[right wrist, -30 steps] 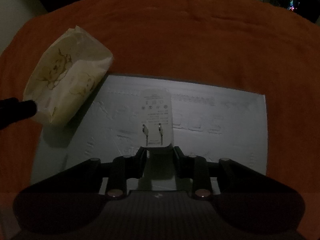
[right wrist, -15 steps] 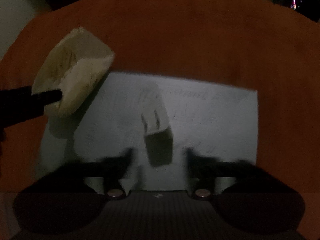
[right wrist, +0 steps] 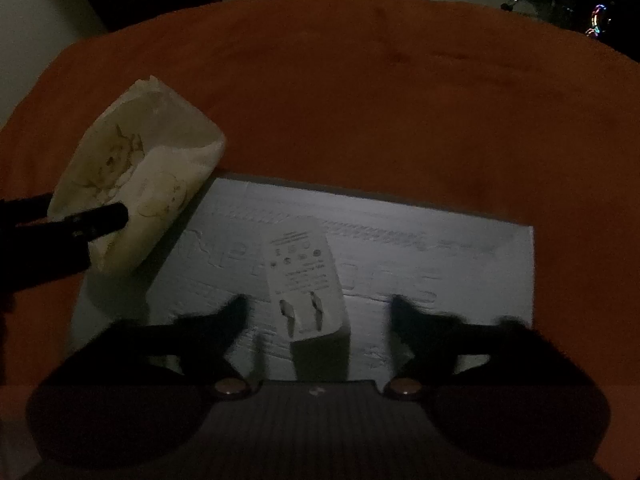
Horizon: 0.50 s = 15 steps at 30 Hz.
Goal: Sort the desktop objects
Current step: 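Lift charger with right tool while left tool grasps the translucent block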
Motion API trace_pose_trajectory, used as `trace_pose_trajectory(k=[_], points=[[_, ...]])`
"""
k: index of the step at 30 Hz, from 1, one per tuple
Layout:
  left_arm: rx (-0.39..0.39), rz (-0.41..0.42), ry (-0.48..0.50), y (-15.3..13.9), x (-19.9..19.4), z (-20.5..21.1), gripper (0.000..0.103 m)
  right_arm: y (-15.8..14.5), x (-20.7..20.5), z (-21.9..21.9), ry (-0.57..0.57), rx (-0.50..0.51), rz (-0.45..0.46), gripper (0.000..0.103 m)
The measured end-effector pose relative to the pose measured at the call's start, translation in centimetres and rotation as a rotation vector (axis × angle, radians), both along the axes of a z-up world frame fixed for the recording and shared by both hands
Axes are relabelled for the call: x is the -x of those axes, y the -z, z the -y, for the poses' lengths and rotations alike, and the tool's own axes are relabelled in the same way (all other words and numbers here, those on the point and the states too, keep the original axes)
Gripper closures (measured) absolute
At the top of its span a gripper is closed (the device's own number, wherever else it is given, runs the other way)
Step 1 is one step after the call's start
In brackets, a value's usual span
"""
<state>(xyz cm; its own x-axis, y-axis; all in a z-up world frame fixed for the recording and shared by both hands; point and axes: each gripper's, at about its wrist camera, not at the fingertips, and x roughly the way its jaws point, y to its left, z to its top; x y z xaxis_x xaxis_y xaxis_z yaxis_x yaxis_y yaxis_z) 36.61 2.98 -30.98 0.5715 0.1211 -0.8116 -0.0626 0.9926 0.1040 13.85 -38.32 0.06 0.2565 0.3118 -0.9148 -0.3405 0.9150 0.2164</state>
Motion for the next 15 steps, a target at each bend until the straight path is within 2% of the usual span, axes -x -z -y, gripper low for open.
trace_pose_trajectory(k=[1, 2, 6, 10, 15], points=[[0.002, -0.002, 0.018, 0.1, 0.0, 0.1, 0.089, -0.1, 0.1, 0.0, -0.008, 0.008, 0.011, 0.069], [0.016, -0.008, 0.037, 0.2, 0.1, 0.2, 0.095, -0.1, 0.3, 0.1, -0.016, 0.015, 0.022, 0.069], [0.016, 0.019, 0.07, 0.3, 1.1, 0.7, 0.098, -0.3, 0.9, 0.4, -0.019, 0.023, 0.042, 0.07], [0.09, 0.006, 0.031, -0.7, 1.6, -0.3, 0.098, -0.4, 1.5, 1.1, 0.008, 0.019, 0.006, 0.07], [0.138, 0.016, 0.006, -2.8, 3.5, -0.7, 0.098, -2.4, 3.3, 3.0, 0.064, -0.012, -0.007, 0.071]])
